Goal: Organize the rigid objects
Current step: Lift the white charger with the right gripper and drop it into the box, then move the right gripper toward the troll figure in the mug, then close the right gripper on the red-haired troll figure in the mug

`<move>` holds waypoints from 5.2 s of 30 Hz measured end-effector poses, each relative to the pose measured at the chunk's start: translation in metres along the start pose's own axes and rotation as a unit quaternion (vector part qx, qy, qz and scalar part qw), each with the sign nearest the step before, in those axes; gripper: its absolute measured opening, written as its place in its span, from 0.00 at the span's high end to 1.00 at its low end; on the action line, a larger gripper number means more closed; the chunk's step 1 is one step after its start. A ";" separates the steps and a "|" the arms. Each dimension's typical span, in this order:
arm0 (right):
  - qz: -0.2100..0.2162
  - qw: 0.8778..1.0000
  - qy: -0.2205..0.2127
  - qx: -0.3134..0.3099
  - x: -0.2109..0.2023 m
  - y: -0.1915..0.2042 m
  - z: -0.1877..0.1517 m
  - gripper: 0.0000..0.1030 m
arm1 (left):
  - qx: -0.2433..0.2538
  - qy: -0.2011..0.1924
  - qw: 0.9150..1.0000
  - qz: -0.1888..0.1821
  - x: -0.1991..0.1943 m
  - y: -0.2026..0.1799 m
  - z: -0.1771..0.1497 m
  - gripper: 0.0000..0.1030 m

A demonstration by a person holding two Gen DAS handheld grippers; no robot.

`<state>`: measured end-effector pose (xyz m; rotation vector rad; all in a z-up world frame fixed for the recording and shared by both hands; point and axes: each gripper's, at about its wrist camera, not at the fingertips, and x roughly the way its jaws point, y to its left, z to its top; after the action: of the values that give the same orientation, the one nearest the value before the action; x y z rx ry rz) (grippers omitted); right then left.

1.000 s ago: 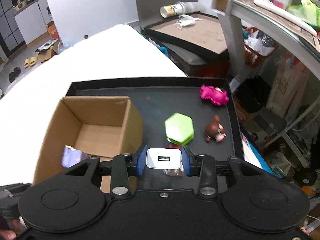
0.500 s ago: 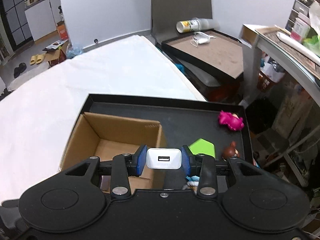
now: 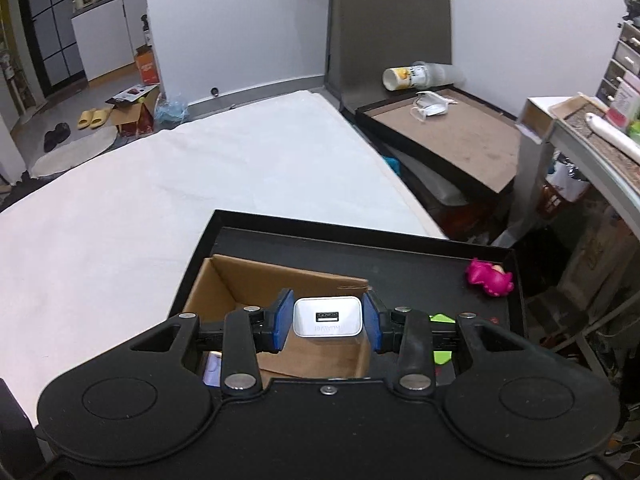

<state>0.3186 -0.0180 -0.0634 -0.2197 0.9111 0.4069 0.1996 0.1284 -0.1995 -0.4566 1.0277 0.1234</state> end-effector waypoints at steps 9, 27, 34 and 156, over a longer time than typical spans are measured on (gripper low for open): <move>0.040 0.999 0.020 -0.004 0.022 0.032 -0.003 0.64 | -0.002 0.003 1.000 -0.002 0.000 0.002 0.002 0.82; 0.041 0.999 0.029 -0.004 0.012 0.016 -0.016 0.50 | 0.005 0.001 1.000 0.002 0.000 -0.001 0.001 0.81; 0.016 0.999 0.028 -0.007 0.005 -0.005 -0.030 0.43 | 0.007 0.002 1.000 0.004 -0.001 -0.002 0.002 0.81; -0.018 0.995 0.019 0.101 0.019 -0.111 -0.092 0.64 | 0.047 0.023 0.996 0.076 0.012 -0.026 0.006 0.85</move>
<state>0.3107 -0.1460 -0.1324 -0.0587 0.9775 0.2758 0.2188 0.1059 -0.1992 -0.2971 1.1092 0.2013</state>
